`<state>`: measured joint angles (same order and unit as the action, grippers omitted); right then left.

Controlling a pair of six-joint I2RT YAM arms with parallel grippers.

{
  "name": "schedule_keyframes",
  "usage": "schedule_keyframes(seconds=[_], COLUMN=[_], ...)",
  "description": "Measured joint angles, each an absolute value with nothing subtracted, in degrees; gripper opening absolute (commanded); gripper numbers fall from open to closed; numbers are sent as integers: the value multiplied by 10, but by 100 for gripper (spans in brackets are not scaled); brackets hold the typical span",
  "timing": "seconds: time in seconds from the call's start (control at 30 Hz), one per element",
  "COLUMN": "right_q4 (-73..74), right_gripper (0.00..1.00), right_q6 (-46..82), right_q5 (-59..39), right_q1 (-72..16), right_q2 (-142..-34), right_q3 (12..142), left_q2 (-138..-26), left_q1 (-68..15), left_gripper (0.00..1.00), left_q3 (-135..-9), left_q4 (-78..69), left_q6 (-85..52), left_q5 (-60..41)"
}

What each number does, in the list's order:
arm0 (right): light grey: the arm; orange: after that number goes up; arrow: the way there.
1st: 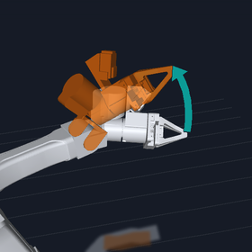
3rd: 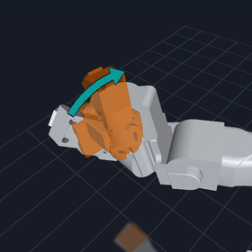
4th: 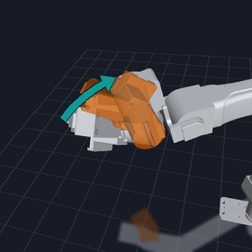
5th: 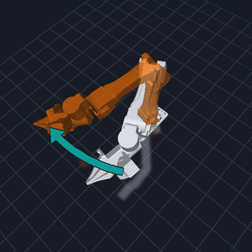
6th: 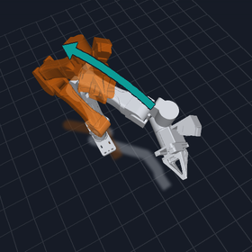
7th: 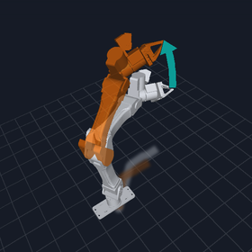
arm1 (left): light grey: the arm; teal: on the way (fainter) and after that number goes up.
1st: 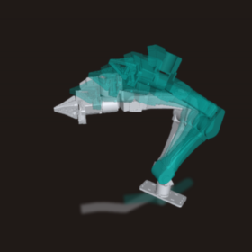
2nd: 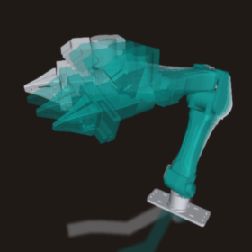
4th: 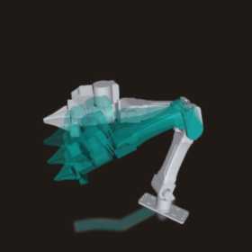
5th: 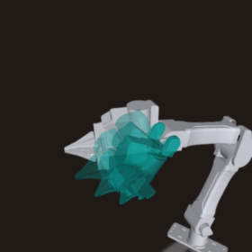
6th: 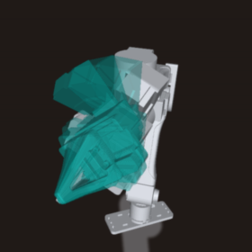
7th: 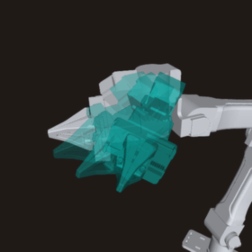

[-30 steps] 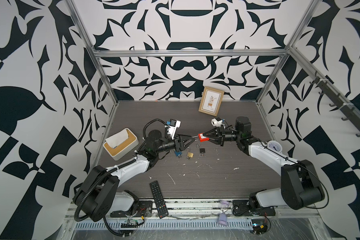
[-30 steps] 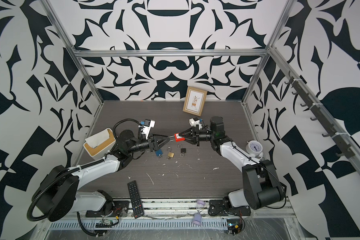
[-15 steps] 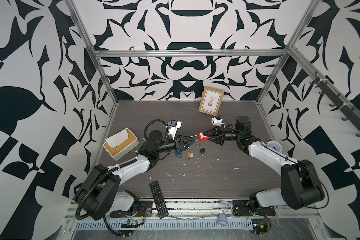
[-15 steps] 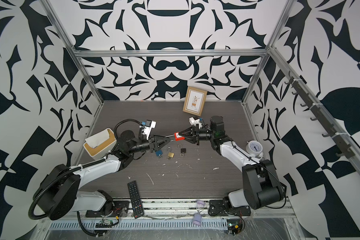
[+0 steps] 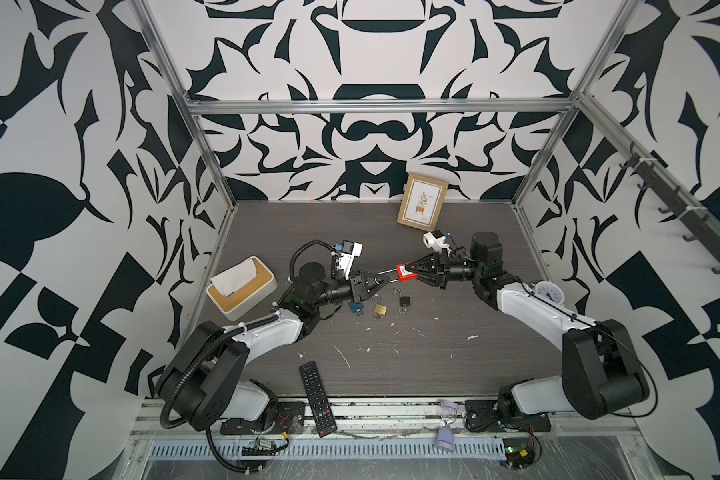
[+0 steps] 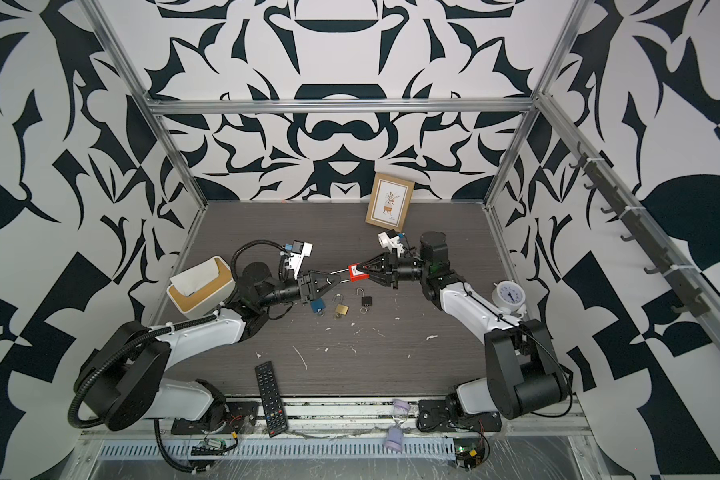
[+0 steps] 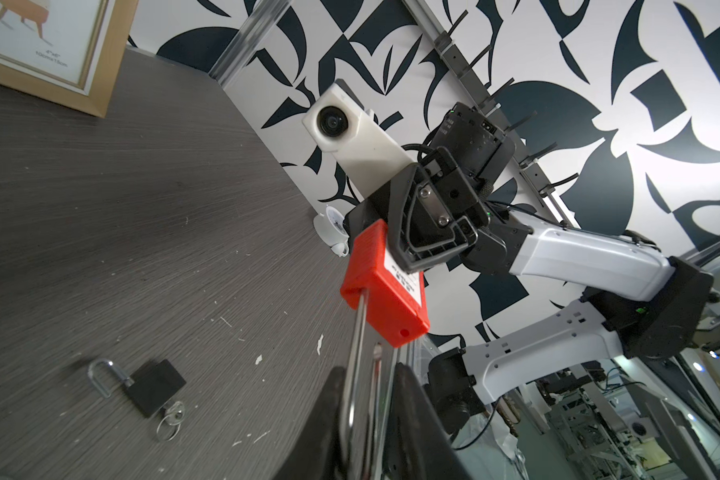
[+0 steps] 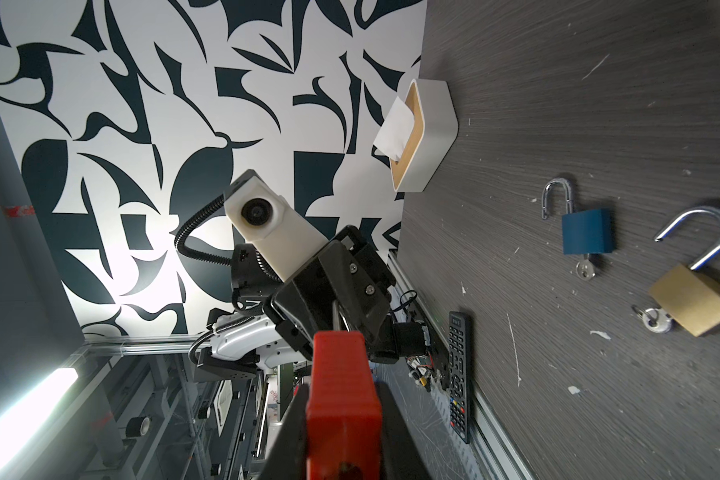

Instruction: Lock with the key

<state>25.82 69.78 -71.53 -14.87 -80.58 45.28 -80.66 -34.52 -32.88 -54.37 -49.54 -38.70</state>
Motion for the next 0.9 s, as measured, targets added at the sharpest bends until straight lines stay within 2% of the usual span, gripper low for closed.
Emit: schedule_keyframes(seconds=[0.23,0.47,0.7,0.9], right_q4=[259,252,250,252], right_gripper=[0,0,0,0], right_q6=[669,629,591,564], right_q5=[-705,-703,-702,-686], right_q1=[-149,-151,-151,-151], right_q2=[-794,-779,-779,-769], right_q3=[453,453,453,442], left_q2=[-813,-815,-821,-870], left_q1=[-345,-345,-344,-343], left_gripper=[16,0,0,0], left_q3=[-317,-316,-316,-316], left_q4=[-588,-603,-619,-704], left_q6=[-531,-555,-593,-666], left_q5=[-391,-401,-409,-423])
